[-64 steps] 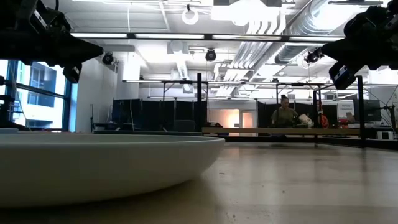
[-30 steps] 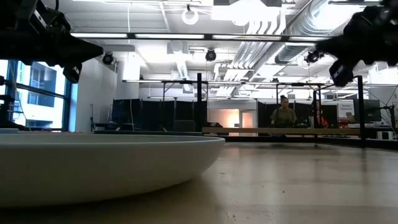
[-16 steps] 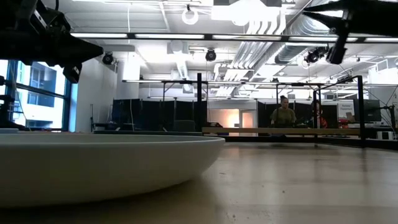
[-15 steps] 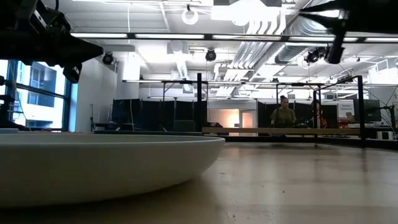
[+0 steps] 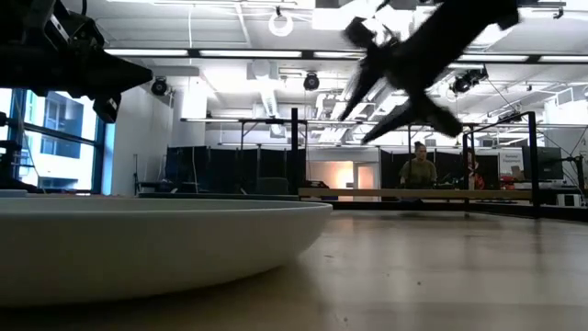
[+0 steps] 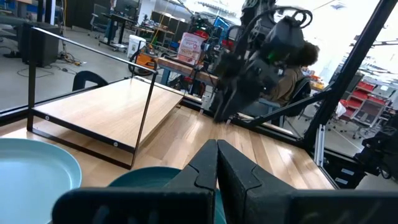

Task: Place and stack plates onto a shelf
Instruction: Put the green plate on the shelf

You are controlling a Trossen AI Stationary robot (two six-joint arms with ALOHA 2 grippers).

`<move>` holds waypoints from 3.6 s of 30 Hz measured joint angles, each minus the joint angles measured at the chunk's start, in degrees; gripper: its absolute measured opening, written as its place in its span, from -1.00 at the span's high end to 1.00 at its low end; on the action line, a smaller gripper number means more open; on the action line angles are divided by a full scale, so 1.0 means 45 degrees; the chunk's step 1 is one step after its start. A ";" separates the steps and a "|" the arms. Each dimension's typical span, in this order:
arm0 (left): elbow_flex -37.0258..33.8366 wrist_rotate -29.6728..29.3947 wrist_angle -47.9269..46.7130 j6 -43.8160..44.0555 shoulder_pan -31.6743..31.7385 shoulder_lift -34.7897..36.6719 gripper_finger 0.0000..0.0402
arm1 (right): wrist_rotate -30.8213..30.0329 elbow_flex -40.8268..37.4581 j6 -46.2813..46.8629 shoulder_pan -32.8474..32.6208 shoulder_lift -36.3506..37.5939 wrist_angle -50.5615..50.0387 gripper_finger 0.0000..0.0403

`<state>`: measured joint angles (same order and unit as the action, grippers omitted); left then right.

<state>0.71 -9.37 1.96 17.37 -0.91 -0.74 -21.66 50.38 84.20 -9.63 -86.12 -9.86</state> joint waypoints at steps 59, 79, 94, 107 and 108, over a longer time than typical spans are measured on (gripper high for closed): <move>0.0000 0.0004 0.0000 0.0004 0.0001 0.0001 1.00 | 0.2943 0.6866 -0.4970 0.1948 -0.5553 -0.6023 1.00; 0.0000 0.0003 0.0000 0.0002 0.0001 -0.0001 1.00 | 0.2588 0.4885 -0.6724 0.1849 -0.0405 -1.1206 1.00; 0.0000 0.0005 -0.0005 0.0004 0.0000 -0.0003 1.00 | -0.2959 -0.2590 0.6411 -0.0118 0.5410 -0.7905 1.00; 0.0000 0.0002 -0.0005 0.0001 0.0000 -0.0001 1.00 | -0.4384 -0.2697 0.7517 0.1947 0.3297 -0.5626 1.00; 0.0000 0.0005 0.0000 -0.0001 0.0005 -0.0002 1.00 | -0.4205 -0.2693 0.7151 0.2214 0.3165 -0.5324 1.00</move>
<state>0.71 -9.34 1.96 17.37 -0.89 -0.75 -40.58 38.26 116.37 0.33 -71.87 -33.82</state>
